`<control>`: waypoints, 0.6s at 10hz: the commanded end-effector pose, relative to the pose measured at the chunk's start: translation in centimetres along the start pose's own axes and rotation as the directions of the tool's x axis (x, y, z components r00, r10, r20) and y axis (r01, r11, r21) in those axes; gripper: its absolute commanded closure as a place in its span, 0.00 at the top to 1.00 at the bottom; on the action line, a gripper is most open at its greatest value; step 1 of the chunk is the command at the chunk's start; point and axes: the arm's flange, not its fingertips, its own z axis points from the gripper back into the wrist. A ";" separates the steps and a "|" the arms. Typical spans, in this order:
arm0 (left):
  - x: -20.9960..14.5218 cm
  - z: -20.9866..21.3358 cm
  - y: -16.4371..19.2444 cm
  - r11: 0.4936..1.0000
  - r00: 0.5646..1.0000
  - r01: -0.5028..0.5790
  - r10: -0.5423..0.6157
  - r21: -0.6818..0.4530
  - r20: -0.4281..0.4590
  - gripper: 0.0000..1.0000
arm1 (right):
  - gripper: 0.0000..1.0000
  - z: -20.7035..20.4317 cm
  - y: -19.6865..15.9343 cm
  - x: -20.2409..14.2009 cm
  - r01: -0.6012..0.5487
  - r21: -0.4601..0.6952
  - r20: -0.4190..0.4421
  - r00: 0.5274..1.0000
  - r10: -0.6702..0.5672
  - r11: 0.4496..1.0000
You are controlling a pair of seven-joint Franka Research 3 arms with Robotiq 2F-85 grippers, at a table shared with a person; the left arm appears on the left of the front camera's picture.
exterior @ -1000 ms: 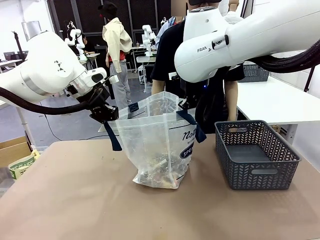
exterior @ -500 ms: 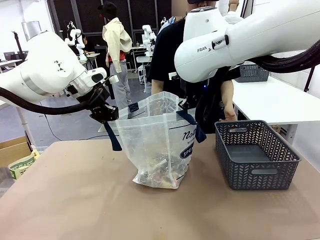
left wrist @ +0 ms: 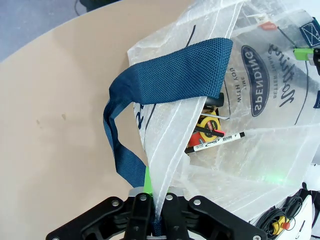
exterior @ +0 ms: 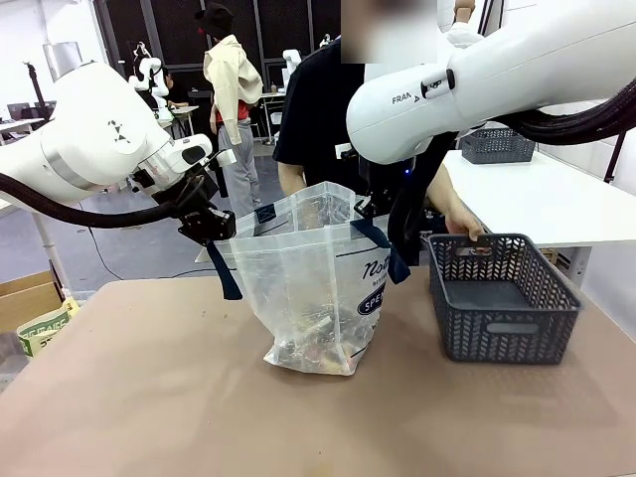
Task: Transfer purchased items from the store into the shopping bag.
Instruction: Move the Reusable shopping bag to the right side of the table.
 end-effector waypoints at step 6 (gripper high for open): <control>2.8 0.5 -2.7 0.995 0.996 -0.073 0.076 0.065 -0.051 0.00 | 0.00 0.7 2.0 1.9 0.198 -0.040 -0.065 0.978 -0.200 0.979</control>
